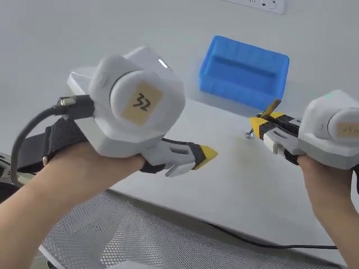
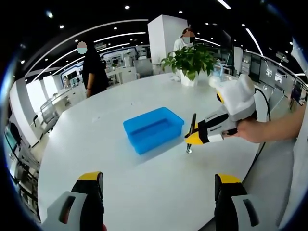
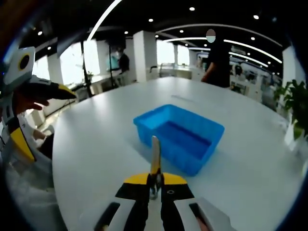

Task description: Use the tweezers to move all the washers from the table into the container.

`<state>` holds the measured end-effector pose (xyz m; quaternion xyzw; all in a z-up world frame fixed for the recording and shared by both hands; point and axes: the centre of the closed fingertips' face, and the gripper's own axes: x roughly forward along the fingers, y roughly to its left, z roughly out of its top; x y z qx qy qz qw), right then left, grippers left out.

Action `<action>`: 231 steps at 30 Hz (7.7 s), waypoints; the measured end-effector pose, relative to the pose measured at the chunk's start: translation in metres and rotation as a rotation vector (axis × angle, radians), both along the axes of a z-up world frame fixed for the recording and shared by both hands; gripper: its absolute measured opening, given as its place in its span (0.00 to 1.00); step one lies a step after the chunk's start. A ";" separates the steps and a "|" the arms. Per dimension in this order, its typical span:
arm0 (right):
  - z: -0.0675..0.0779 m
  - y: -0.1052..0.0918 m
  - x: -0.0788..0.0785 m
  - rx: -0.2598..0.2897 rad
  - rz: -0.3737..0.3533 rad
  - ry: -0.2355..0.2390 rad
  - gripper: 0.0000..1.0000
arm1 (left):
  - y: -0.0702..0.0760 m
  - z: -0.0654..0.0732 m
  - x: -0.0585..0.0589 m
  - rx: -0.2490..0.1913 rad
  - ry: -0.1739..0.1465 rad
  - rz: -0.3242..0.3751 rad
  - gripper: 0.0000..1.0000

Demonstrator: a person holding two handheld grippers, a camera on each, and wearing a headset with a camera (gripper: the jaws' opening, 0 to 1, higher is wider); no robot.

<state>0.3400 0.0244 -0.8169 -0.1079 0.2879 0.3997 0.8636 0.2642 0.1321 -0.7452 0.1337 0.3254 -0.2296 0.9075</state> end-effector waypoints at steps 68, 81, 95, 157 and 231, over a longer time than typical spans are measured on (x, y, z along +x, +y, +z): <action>0.043 0.026 0.084 0.034 -0.017 -0.117 0.04 | 0.004 0.003 -0.002 -0.003 -0.001 0.002 0.99; 0.016 0.025 0.085 -0.004 -0.010 -0.062 0.04 | 0.005 0.004 0.000 0.015 -0.002 -0.003 0.99; 0.004 0.025 0.087 -0.011 -0.016 -0.029 0.04 | 0.007 0.003 0.001 0.030 -0.001 -0.007 0.99; 0.104 0.033 -0.009 0.086 0.164 -0.138 0.05 | -0.038 0.094 0.000 -0.133 -0.121 -0.228 0.62; 0.020 0.021 -0.089 -0.244 0.385 -0.084 0.08 | -0.075 -0.002 -0.026 0.108 0.076 -0.828 0.00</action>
